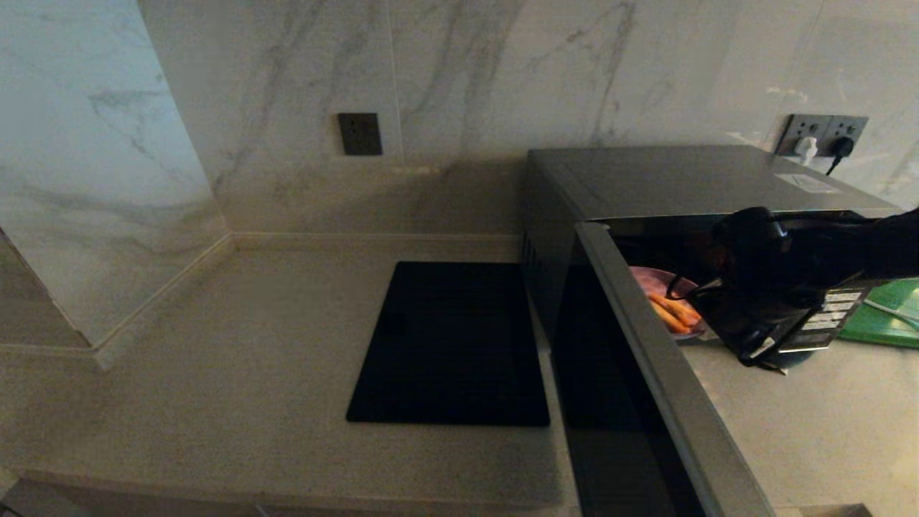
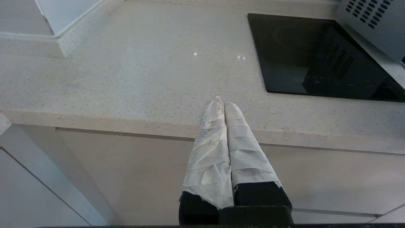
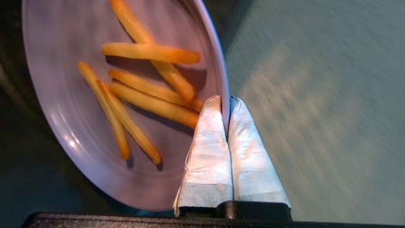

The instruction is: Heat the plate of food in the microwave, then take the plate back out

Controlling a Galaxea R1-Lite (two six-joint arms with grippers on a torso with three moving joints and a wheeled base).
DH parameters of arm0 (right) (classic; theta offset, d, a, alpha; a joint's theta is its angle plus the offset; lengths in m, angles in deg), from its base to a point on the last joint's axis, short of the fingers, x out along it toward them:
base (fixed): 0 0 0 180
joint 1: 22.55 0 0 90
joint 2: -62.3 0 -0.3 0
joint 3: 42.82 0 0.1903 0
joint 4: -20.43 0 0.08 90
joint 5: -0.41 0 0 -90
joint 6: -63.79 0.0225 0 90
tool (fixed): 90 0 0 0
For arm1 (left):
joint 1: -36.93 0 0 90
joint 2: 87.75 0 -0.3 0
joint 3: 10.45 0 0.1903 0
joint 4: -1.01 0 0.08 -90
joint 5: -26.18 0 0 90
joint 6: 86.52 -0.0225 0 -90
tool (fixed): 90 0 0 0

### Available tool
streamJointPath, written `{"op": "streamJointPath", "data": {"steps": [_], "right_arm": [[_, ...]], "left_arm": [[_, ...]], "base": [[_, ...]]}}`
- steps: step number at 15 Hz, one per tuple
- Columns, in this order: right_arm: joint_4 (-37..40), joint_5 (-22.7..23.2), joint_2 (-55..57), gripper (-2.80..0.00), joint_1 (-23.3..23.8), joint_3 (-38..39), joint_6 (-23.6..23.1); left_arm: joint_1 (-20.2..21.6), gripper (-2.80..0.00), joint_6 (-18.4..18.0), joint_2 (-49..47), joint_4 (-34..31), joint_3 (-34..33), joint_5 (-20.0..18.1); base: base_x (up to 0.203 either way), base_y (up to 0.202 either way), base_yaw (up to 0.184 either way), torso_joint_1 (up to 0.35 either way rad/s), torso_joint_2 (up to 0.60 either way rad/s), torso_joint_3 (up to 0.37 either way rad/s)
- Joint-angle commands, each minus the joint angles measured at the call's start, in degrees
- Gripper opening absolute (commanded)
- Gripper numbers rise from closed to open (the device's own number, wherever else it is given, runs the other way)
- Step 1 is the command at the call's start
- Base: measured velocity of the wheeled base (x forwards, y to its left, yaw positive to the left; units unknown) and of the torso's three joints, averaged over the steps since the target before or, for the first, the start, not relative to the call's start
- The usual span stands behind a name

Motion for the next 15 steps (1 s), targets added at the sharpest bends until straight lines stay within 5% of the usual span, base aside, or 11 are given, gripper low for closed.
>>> {"op": "streamJointPath", "data": {"steps": [1,10,15], "right_arm": [[-0.2,0.1,-6.5,-2.8,-0.4,5.0,0.5],[3.8,-0.5,-23.0,-2.8,-2.9,19.6,0.5],[6.2,-11.7,-30.7,-2.8,-0.5,29.3,0.6]], "left_arm": [[0.0,-2.8,0.0,-0.1,0.0,0.0,0.0],[0.0,-2.8,0.0,0.0,0.0,0.0,0.0],[0.0,-2.8,0.0,0.0,0.0,0.0,0.0]], "base": [[0.0,0.0,0.0,0.0,0.0,0.0],[0.0,0.0,0.0,0.0,0.0,0.0],[0.0,0.0,0.0,0.0,0.0,0.0]]}}
